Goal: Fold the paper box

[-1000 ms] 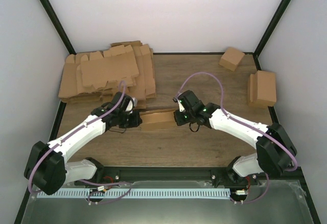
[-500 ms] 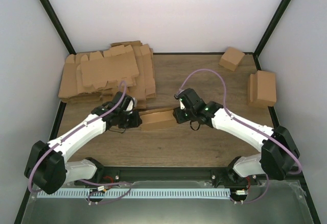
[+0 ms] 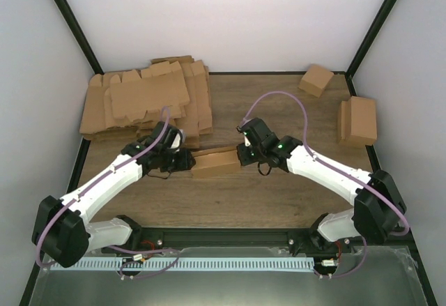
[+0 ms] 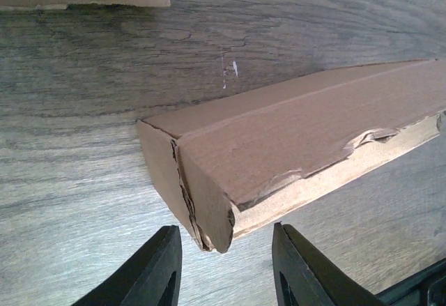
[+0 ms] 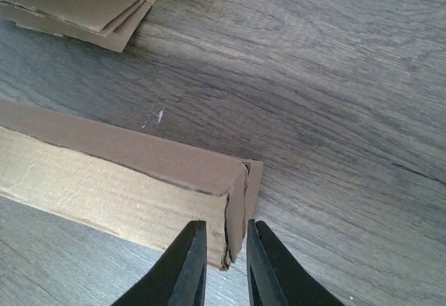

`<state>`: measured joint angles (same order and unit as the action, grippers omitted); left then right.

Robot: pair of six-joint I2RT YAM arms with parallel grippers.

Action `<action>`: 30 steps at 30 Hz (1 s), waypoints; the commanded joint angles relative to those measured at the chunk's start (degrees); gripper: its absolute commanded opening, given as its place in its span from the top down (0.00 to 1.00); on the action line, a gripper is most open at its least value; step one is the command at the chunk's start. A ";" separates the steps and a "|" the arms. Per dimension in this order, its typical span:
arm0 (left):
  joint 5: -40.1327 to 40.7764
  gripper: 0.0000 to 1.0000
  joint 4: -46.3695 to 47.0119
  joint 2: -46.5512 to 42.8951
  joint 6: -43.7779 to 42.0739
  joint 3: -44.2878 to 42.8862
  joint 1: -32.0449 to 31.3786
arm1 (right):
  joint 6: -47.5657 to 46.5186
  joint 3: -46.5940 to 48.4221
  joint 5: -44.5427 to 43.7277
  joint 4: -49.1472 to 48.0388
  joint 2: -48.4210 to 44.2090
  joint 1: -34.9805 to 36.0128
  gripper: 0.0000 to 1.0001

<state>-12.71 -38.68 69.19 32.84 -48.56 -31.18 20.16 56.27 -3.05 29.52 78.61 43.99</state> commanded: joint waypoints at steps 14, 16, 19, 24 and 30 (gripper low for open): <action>0.65 0.92 -0.66 -0.03 -0.66 -1.09 -0.29 | -0.28 3.99 2.03 0.92 2.54 0.31 0.99; 0.48 0.94 -0.65 0.14 -0.86 -1.17 -0.29 | -0.05 4.36 2.65 1.54 3.11 0.31 0.99; 0.24 0.96 -0.57 0.36 -0.94 -1.02 -0.29 | 0.47 4.19 2.96 1.86 3.81 0.32 0.99; 0.05 0.96 -0.45 0.59 -1.02 -0.84 -0.29 | 2.21 4.02 4.26 1.86 4.51 0.31 0.99; -0.12 0.96 -0.39 0.60 -1.11 -0.56 -0.37 | 3.52 3.67 3.77 2.66 5.32 0.33 0.99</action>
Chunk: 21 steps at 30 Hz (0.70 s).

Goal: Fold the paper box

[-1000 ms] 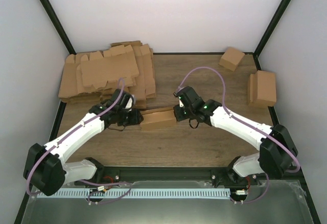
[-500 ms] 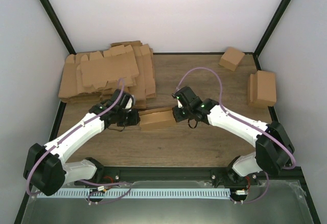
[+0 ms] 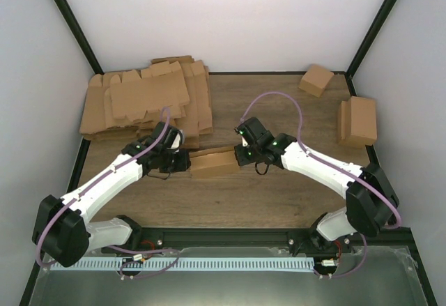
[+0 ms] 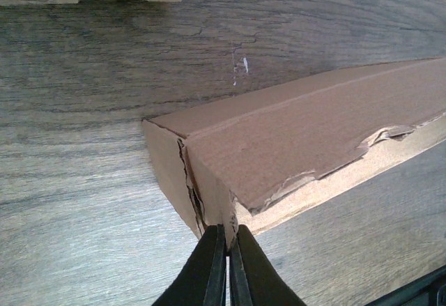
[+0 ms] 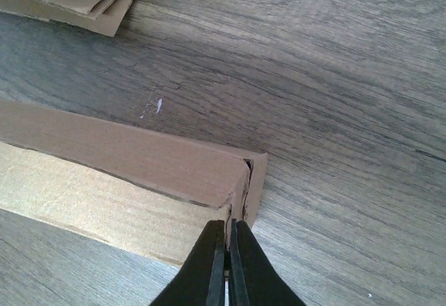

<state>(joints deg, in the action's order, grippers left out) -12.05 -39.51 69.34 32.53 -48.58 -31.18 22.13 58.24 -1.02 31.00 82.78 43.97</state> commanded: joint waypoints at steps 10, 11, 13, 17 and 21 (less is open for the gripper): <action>-0.71 0.96 0.63 0.72 -1.11 0.43 -0.37 | 0.73 -1.18 -2.20 1.13 0.76 0.38 0.99; -0.89 0.96 0.81 0.82 -1.22 0.77 -0.36 | 0.80 -1.65 -2.11 0.71 0.60 0.34 0.99; -1.19 0.96 0.98 1.11 -1.37 1.29 -0.38 | 1.04 -2.86 -2.06 -0.09 0.18 0.42 0.99; -1.48 0.96 1.48 1.03 -1.31 2.55 -0.54 | 1.24 -5.29 -1.77 -1.65 -0.14 0.48 0.99; -1.35 0.96 1.80 0.87 -0.99 3.37 -0.80 | 1.52 -6.65 -2.47 -2.34 -0.23 0.75 0.99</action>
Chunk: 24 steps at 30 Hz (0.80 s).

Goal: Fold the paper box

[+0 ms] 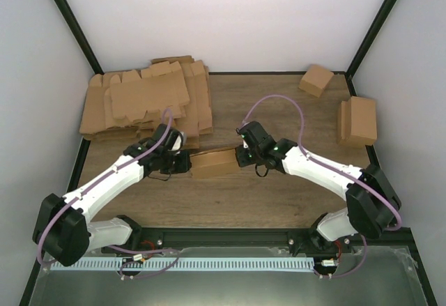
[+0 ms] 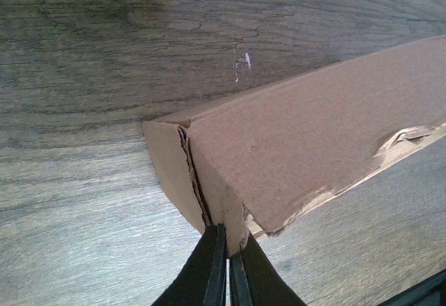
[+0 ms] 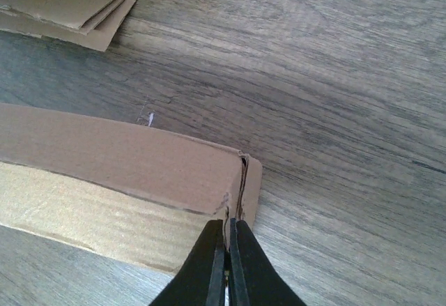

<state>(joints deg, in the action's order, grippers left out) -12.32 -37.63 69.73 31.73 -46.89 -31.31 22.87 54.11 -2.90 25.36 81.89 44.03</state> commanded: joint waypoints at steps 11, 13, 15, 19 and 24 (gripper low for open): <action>-0.71 0.96 1.73 0.41 1.03 4.38 -2.14 | 1.23 -6.48 -1.90 0.60 -1.05 2.70 0.99; -0.69 0.96 2.09 0.32 1.19 4.69 -2.33 | 1.59 -8.38 -2.53 -1.11 -2.16 3.47 0.99; -0.69 0.96 2.23 0.21 1.28 4.83 -2.50 | 2.04 -10.25 -3.69 -3.10 -3.13 3.93 0.99; -0.84 0.96 2.87 -0.01 1.24 5.20 -2.85 | 2.69 -14.09 -5.15 -7.91 -4.53 4.30 0.99; -0.87 0.96 3.96 -0.08 1.19 5.92 -2.97 | 3.39 -16.28 -5.76 -11.08 -4.54 4.69 0.99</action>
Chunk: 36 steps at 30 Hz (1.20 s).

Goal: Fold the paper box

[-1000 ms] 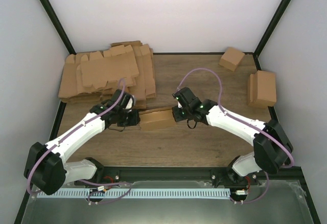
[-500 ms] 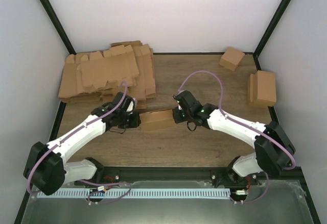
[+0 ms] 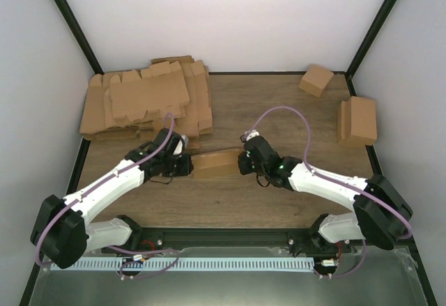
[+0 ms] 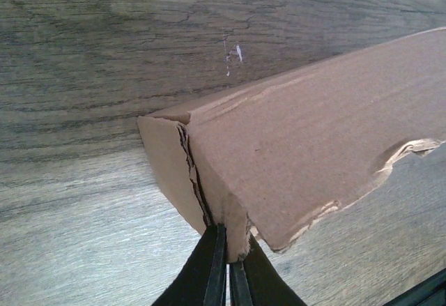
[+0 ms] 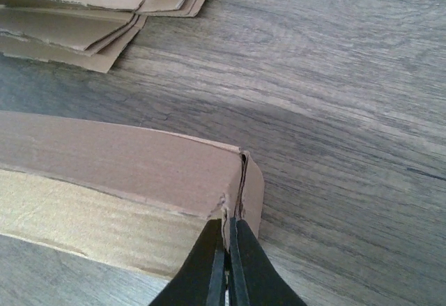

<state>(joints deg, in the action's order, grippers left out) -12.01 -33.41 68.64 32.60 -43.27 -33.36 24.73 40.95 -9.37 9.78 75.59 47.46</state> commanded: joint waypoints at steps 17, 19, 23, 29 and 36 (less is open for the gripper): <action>-0.68 0.92 -0.14 0.82 -0.21 1.46 -1.00 | 2.98 -6.62 -0.21 1.54 2.07 1.93 0.98; -0.21 0.86 -0.98 0.44 -0.45 0.49 -1.00 | 2.52 -5.42 -0.89 2.72 1.27 1.93 0.91; 1.16 0.72 -2.90 -0.90 -0.70 -1.62 -1.00 | 2.04 -2.03 -3.15 5.91 -0.72 1.50 0.84; 1.88 0.59 -4.70 -2.45 -1.00 -3.71 -1.04 | -0.25 2.39 1.71 8.53 -3.47 -2.16 0.62; 0.60 0.58 -6.90 -3.74 -0.61 -6.77 -0.84 | -1.23 6.45 6.81 12.48 -6.79 -3.51 0.27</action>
<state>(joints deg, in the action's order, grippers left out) -10.76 -38.44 66.43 32.32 -47.16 -34.13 24.45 43.09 -6.59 18.59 71.68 44.88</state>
